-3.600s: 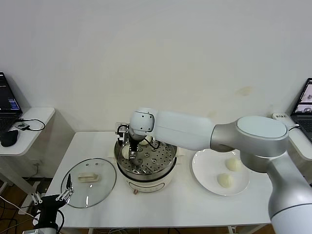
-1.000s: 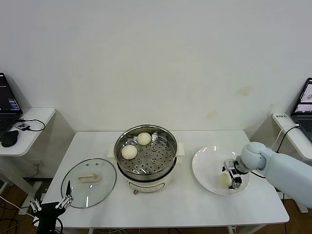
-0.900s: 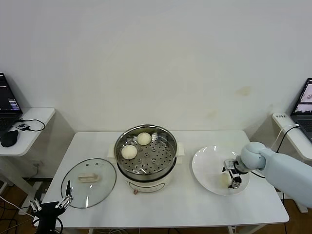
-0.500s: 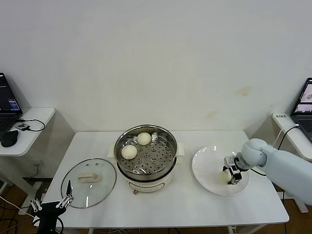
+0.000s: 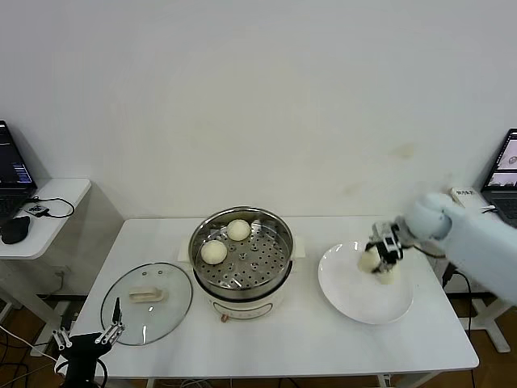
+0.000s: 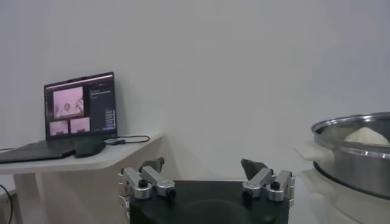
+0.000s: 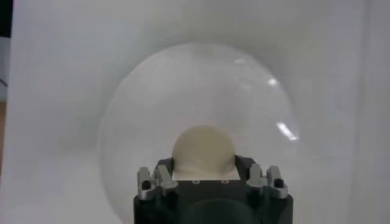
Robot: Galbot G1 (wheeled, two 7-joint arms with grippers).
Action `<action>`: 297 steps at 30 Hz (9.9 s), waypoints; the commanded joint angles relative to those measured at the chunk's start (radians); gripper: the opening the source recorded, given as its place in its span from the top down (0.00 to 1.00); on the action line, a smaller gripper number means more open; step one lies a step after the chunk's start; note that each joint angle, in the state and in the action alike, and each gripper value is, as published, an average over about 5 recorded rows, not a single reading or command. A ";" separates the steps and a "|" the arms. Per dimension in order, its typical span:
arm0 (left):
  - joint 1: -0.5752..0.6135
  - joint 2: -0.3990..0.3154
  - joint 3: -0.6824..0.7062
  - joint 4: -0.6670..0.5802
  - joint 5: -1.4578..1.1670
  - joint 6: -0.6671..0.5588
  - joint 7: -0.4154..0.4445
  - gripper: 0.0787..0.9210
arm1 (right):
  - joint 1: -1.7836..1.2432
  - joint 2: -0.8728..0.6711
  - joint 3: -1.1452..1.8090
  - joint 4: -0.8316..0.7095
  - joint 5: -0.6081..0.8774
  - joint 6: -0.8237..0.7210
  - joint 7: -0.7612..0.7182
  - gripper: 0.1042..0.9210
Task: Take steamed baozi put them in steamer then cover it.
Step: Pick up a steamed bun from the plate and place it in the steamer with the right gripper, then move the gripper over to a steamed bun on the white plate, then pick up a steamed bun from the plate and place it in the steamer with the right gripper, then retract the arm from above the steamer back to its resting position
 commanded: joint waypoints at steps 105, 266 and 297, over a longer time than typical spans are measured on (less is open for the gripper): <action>-0.036 0.044 -0.053 -0.023 -0.010 0.036 0.018 0.12 | -0.270 -0.114 0.200 -0.100 -0.206 0.116 0.017 0.12; -0.121 0.051 0.005 0.123 0.235 0.080 -0.064 0.12 | -1.516 0.323 1.513 0.431 0.426 0.425 0.921 0.12; -0.332 0.193 0.072 0.501 1.396 -0.020 0.053 0.12 | -1.883 0.659 1.830 0.494 0.402 0.477 0.849 0.12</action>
